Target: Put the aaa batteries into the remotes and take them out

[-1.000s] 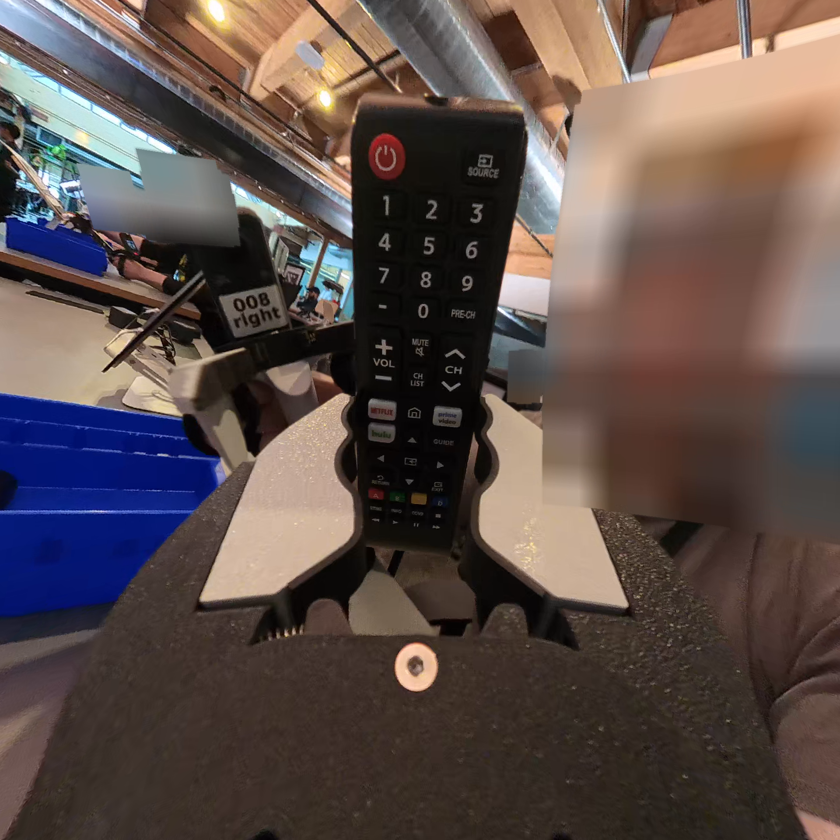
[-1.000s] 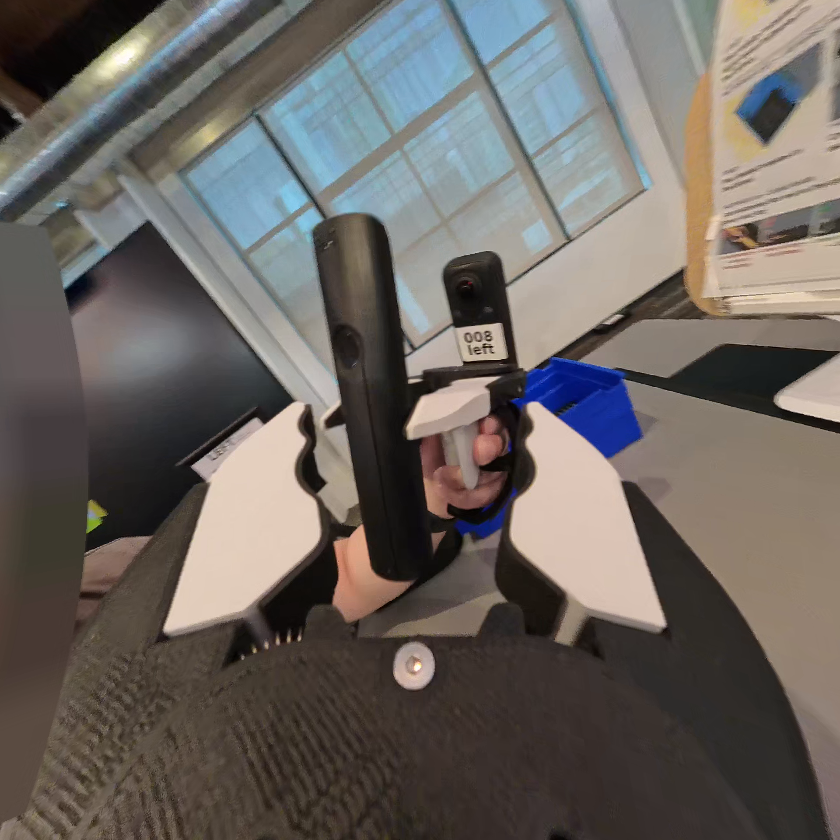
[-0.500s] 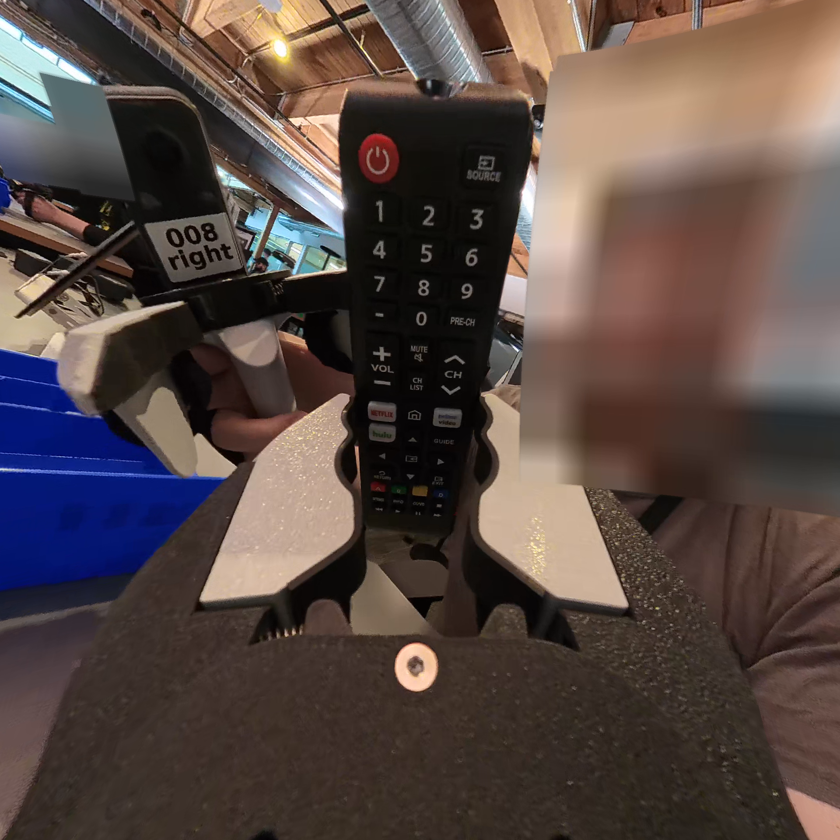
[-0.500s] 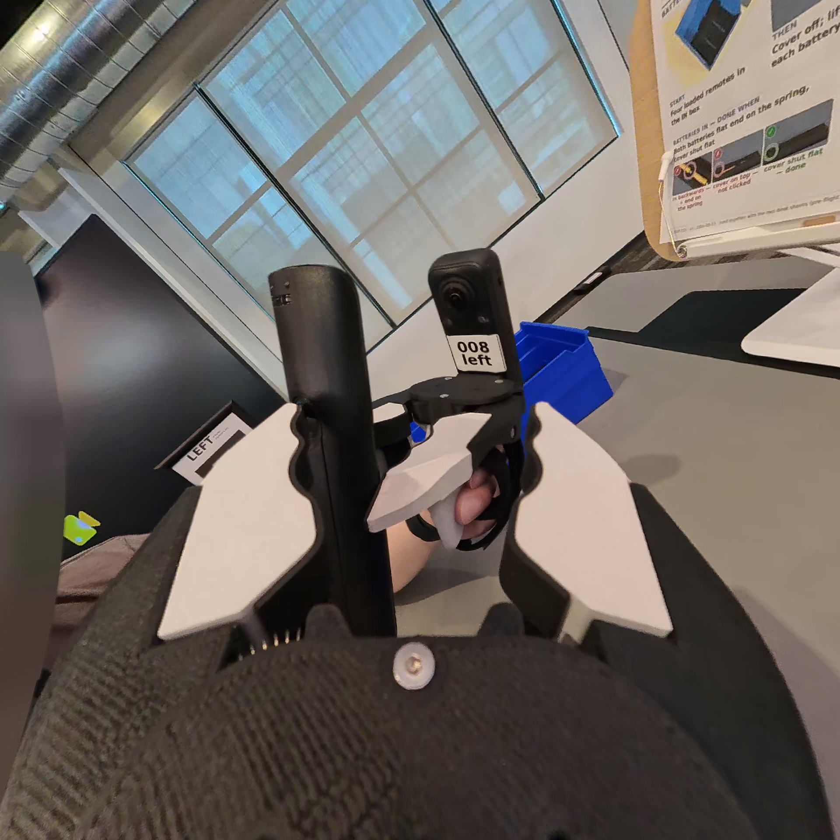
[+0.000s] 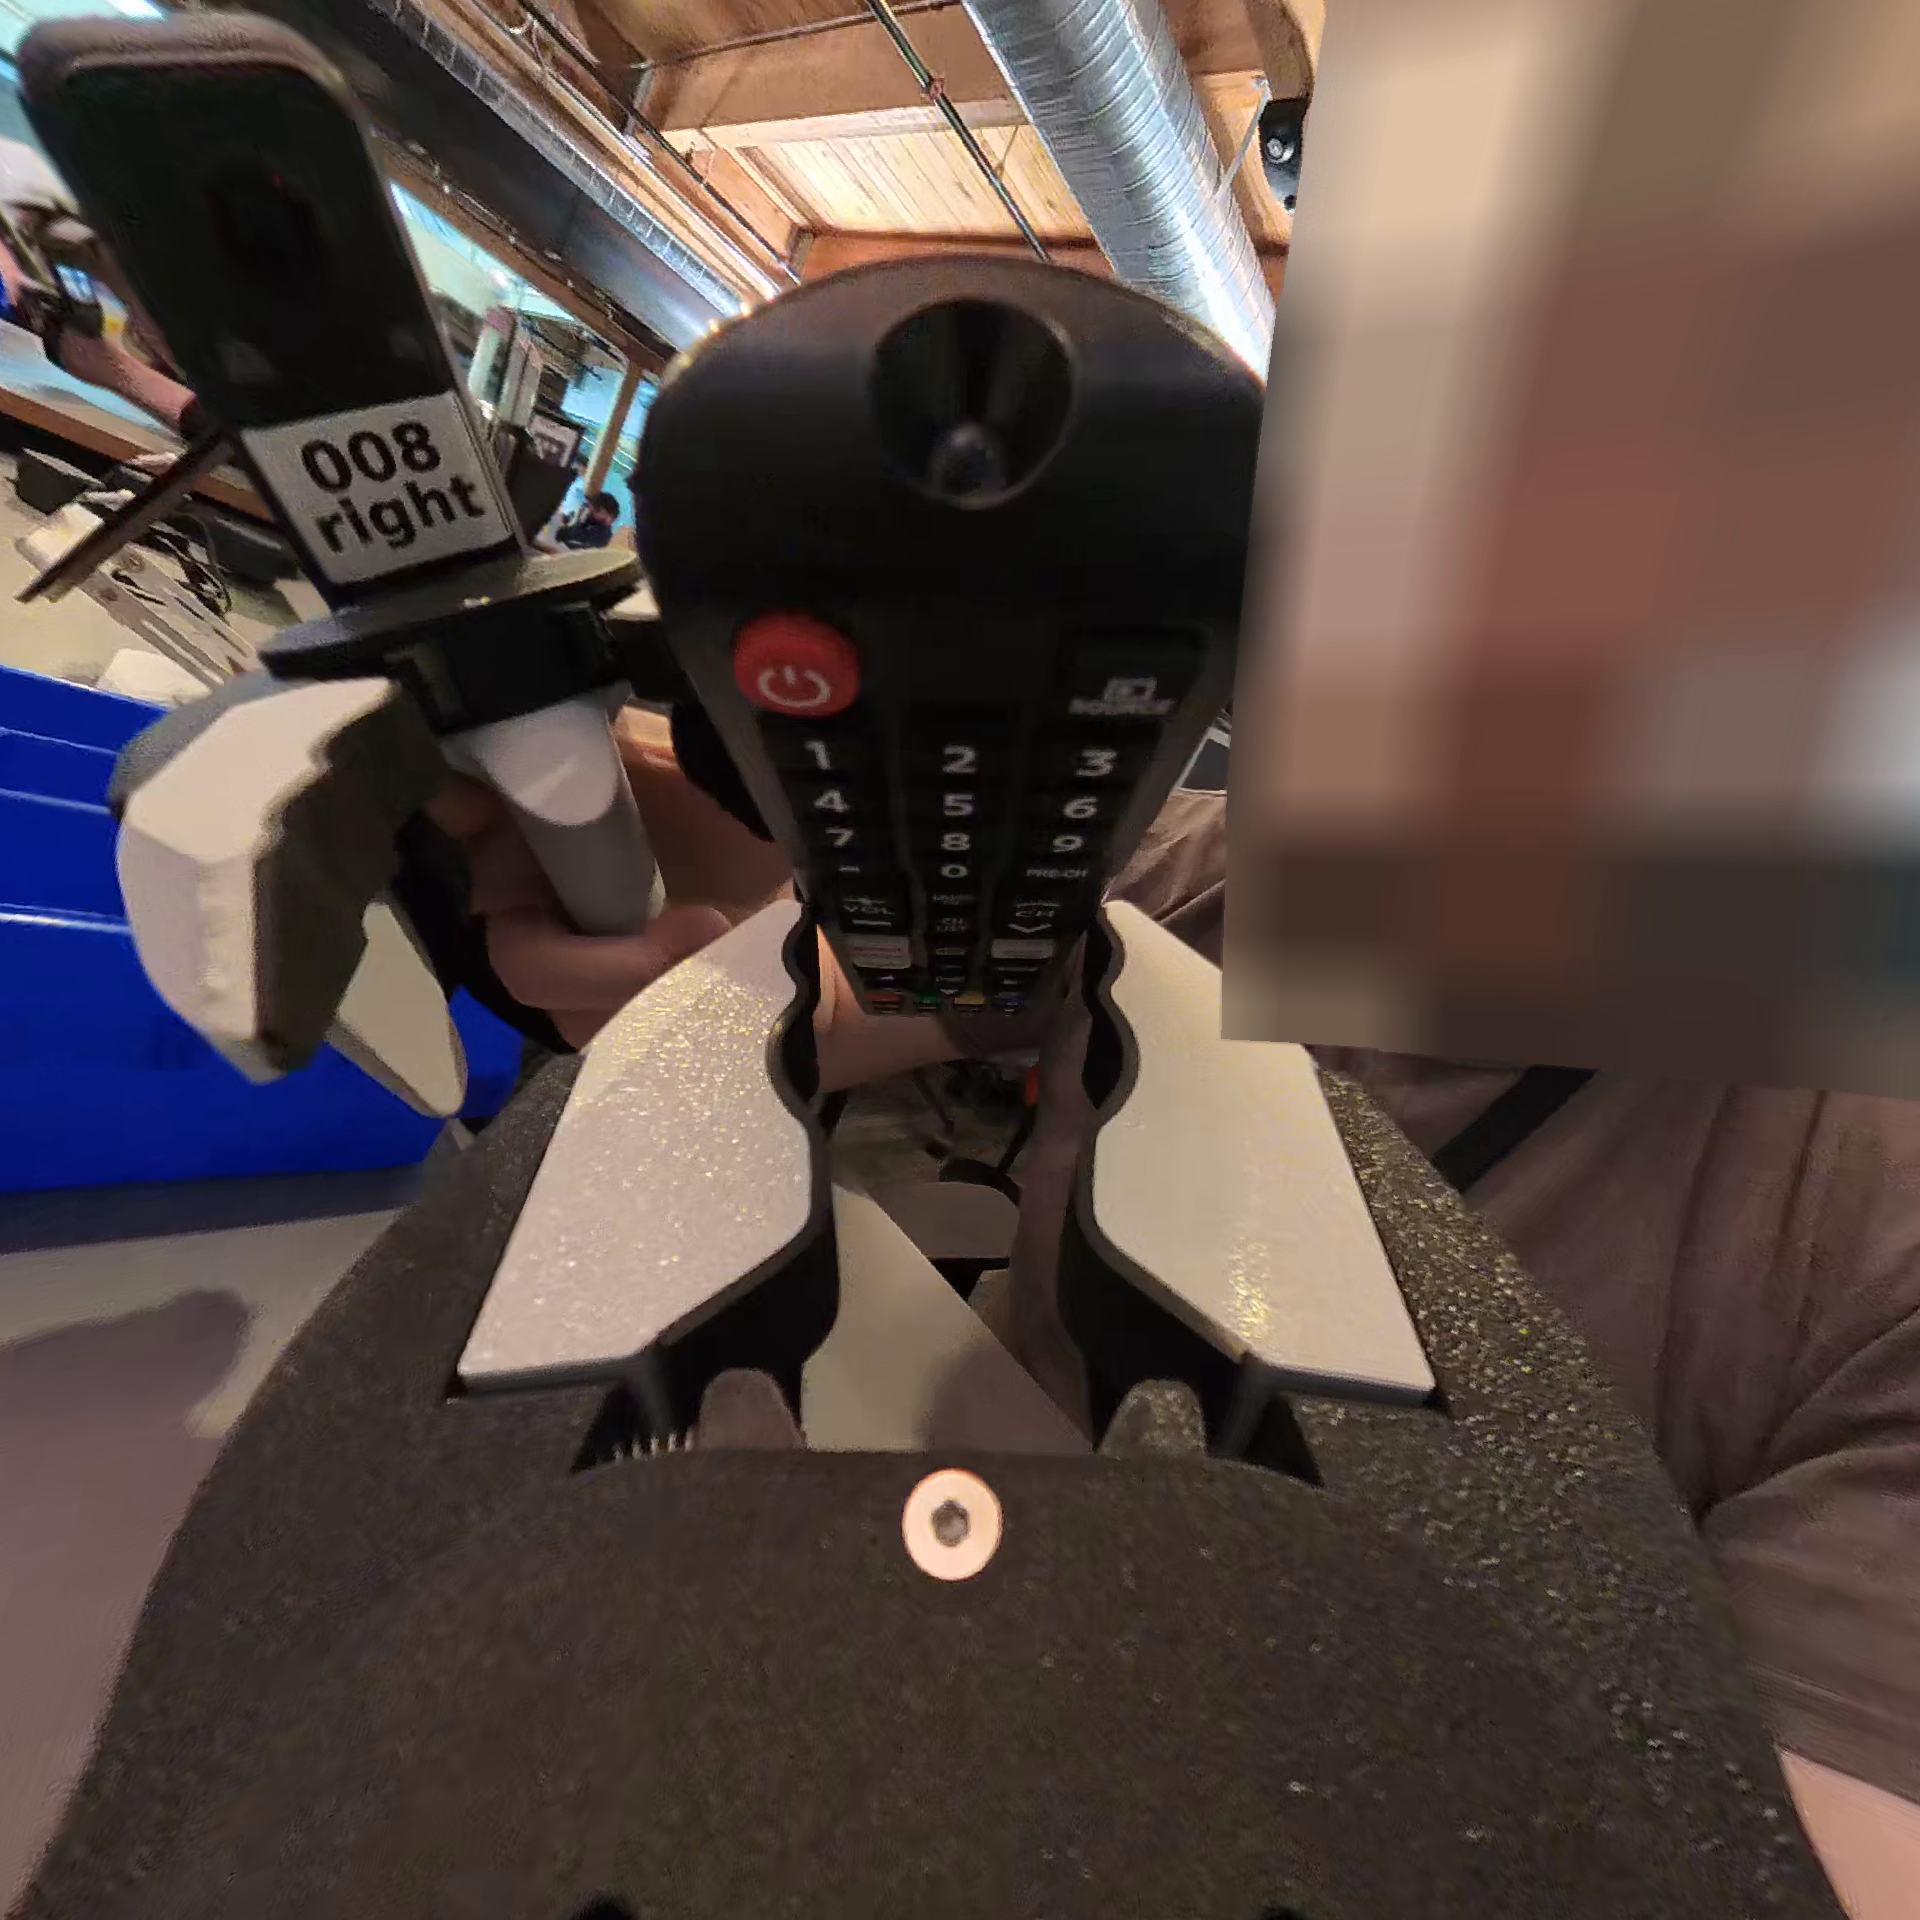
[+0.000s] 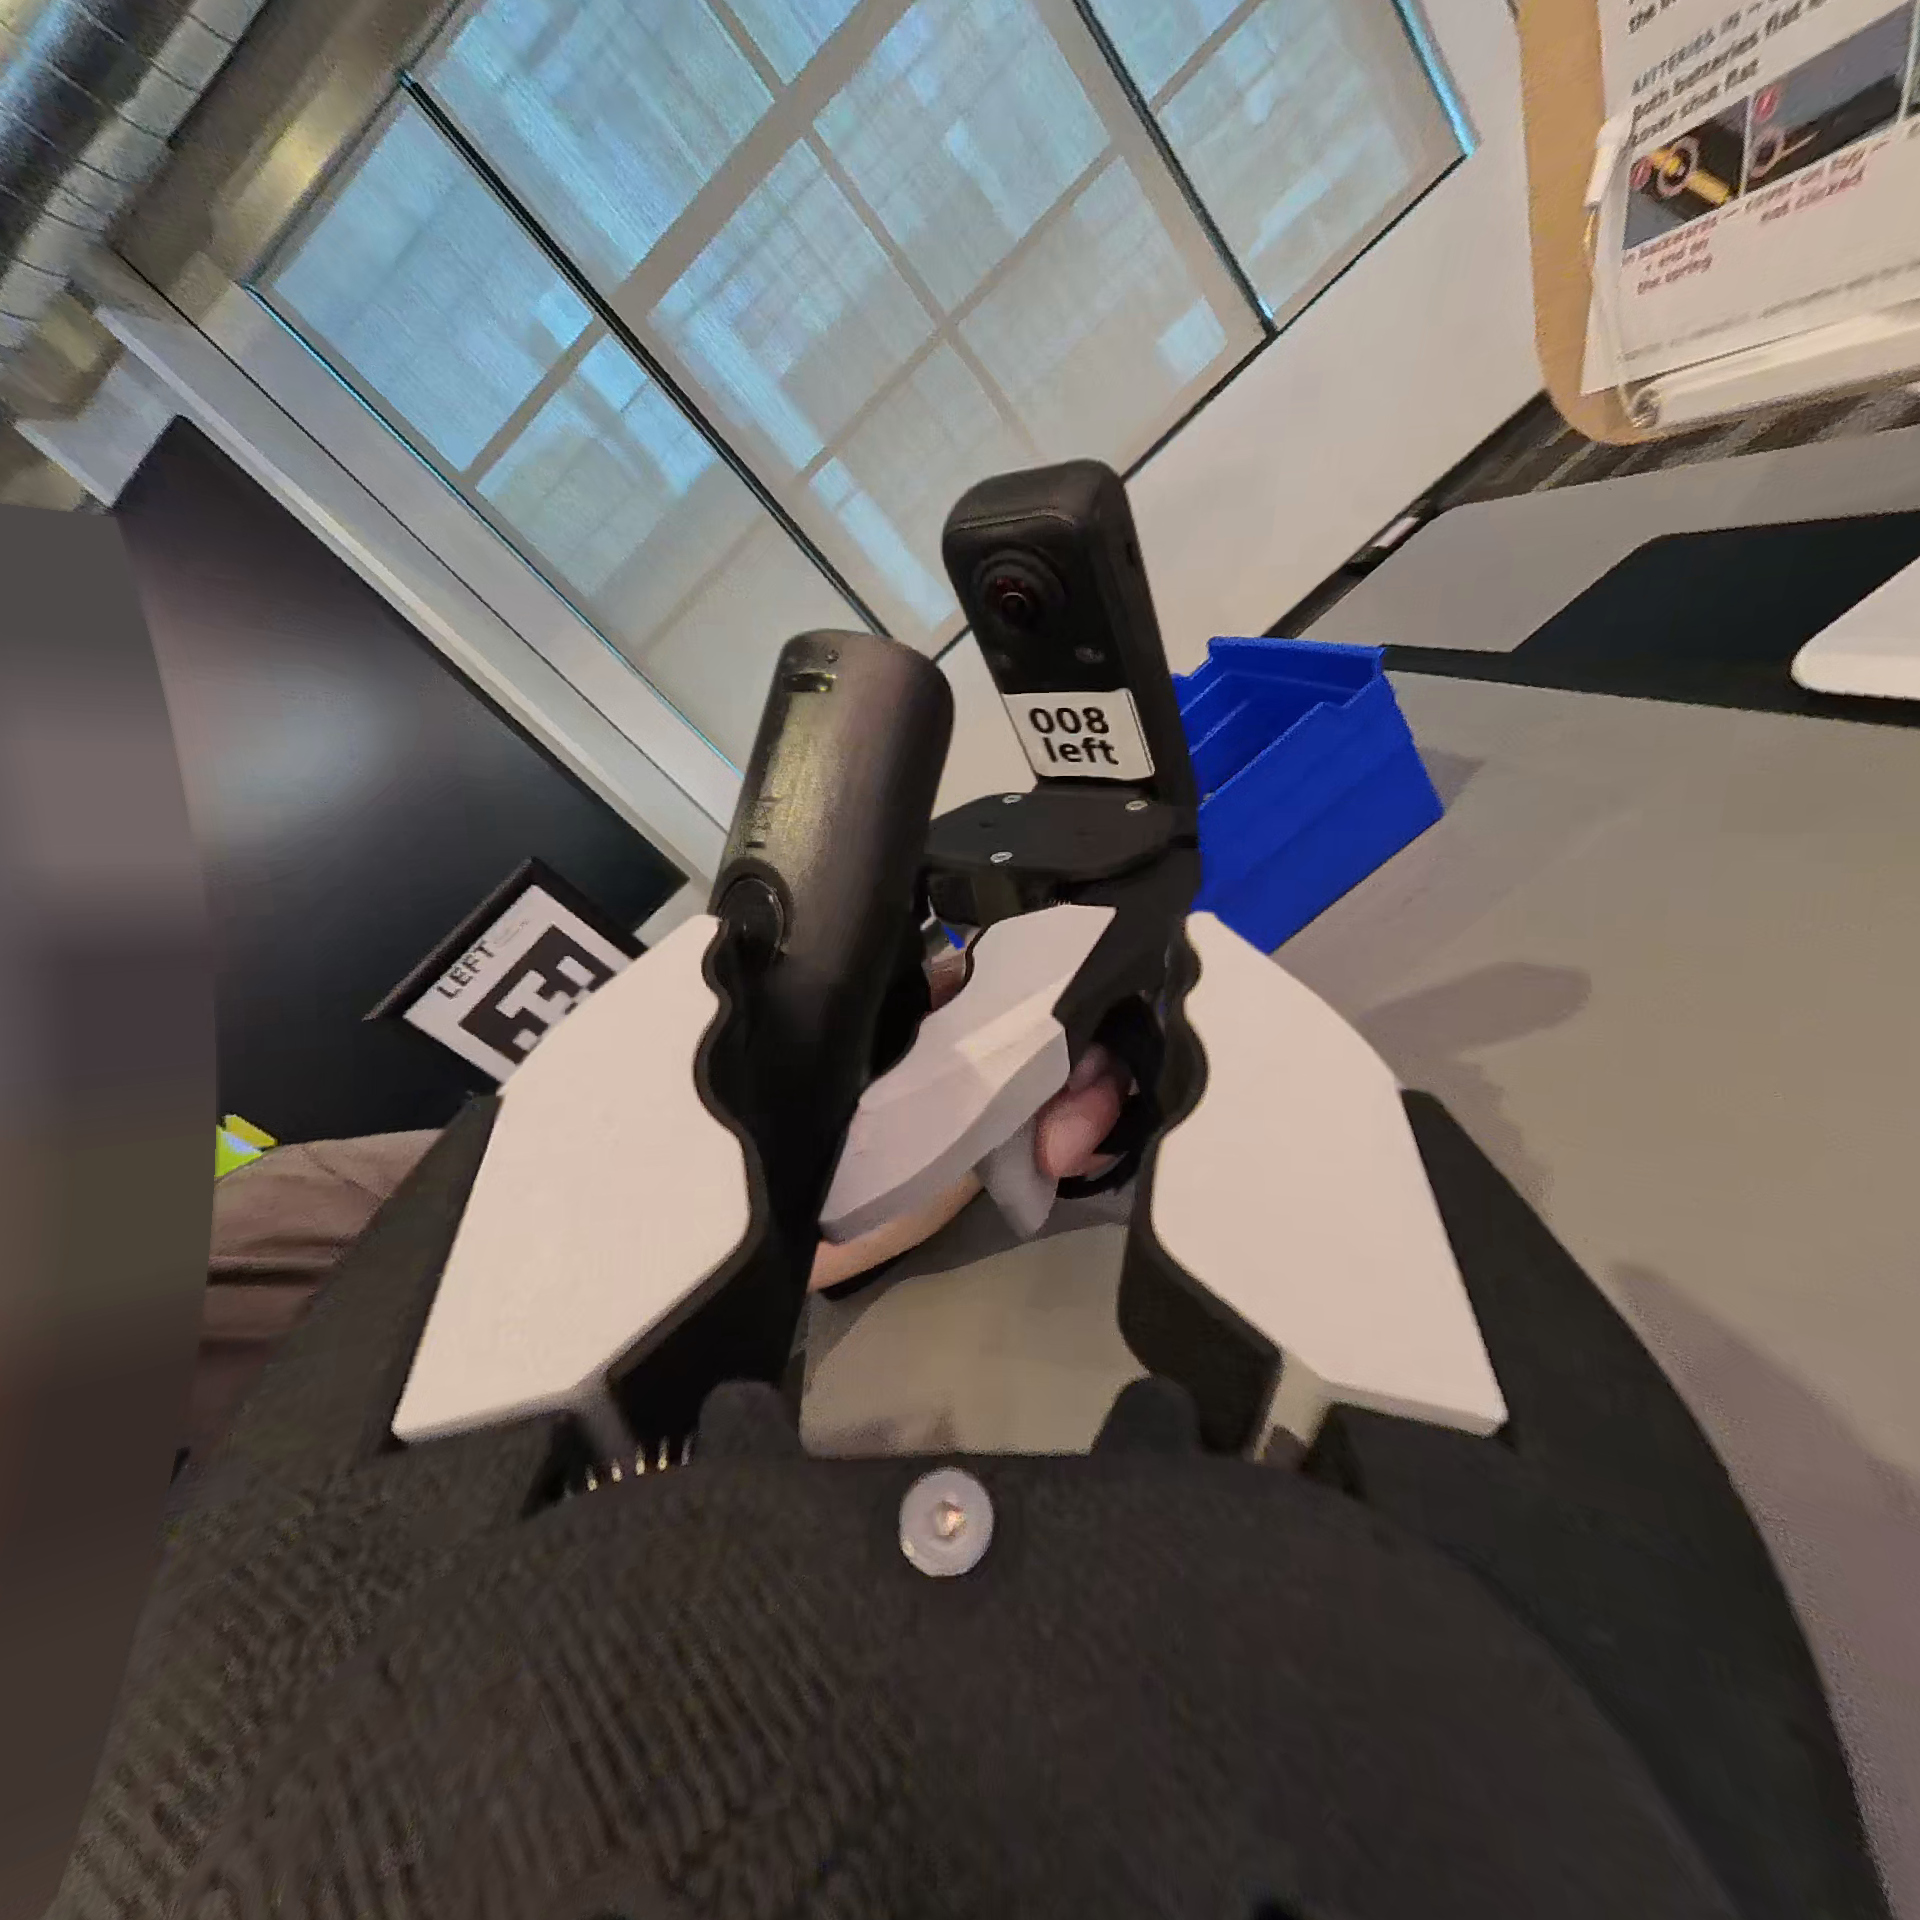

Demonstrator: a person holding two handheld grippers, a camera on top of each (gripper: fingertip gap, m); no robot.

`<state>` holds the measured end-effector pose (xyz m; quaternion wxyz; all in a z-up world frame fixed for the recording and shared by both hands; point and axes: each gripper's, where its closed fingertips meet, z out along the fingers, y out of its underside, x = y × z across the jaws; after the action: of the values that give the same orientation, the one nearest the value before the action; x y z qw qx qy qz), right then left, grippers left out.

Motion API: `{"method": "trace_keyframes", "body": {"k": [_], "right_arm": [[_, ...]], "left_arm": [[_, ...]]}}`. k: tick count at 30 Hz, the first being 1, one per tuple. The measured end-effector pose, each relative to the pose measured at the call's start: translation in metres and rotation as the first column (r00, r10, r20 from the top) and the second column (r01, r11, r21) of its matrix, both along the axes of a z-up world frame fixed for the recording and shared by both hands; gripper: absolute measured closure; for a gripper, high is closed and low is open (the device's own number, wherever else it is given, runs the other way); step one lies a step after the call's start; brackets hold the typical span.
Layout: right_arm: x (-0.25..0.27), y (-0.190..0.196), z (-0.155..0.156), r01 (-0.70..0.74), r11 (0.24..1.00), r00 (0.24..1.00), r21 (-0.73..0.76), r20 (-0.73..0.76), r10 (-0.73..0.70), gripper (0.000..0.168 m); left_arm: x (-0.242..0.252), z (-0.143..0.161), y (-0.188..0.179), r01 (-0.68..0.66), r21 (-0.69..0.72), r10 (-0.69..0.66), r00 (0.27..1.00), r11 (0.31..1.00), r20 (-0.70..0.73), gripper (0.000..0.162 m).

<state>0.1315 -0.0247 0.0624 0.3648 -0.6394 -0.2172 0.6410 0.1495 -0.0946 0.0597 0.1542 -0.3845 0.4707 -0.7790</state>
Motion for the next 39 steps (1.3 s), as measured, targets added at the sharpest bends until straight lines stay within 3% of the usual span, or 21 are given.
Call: {"method": "trace_keyframes", "body": {"k": [12,18,22,25,28,30,33,39], "right_arm": [[0.012,0.012,-0.001,0.074,0.993,0.994,0.095,0.071,-0.081,0.091],[0.017,0.002,0.005,-0.025,0.996,0.999,0.081,0.049,0.021,0.088],[0.003,-0.004,-0.007,-0.169,0.982,0.984,-0.088,-0.076,0.162,0.087],[-0.006,-0.013,-0.006,-0.314,0.929,0.934,-0.196,-0.241,0.264,0.091],[-0.016,-0.021,-0.010,-0.411,0.874,0.886,-0.259,-0.340,0.316,0.092],[-0.018,-0.026,-0.005,-0.482,0.832,0.838,-0.273,-0.422,0.347,0.098],[-0.009,-0.031,0.009,-0.558,0.794,0.762,-0.240,-0.527,0.376,0.138],[0.001,-0.031,0.014,-0.541,0.812,0.784,-0.220,-0.481,0.392,0.143]], "left_arm": [[0.000,-0.004,0.020,-0.095,-0.034,0.096,0.995,0.995,0.030,0.113],[-0.016,0.012,0.038,-0.212,-0.012,0.212,0.973,0.977,0.093,0.113],[-0.030,0.027,0.047,-0.340,0.070,0.324,0.930,0.938,0.172,0.113],[-0.036,0.029,0.050,-0.424,0.183,0.395,0.902,0.887,0.173,0.113],[-0.036,0.033,0.049,-0.456,0.204,0.420,0.886,0.866,0.199,0.113],[-0.034,0.035,0.048,-0.471,0.214,0.431,0.878,0.856,0.211,0.113],[-0.030,0.032,0.047,-0.512,0.275,0.468,0.858,0.814,0.213,0.113],[-0.027,0.036,0.046,-0.563,0.327,0.527,0.826,0.759,0.200,0.112]]}}
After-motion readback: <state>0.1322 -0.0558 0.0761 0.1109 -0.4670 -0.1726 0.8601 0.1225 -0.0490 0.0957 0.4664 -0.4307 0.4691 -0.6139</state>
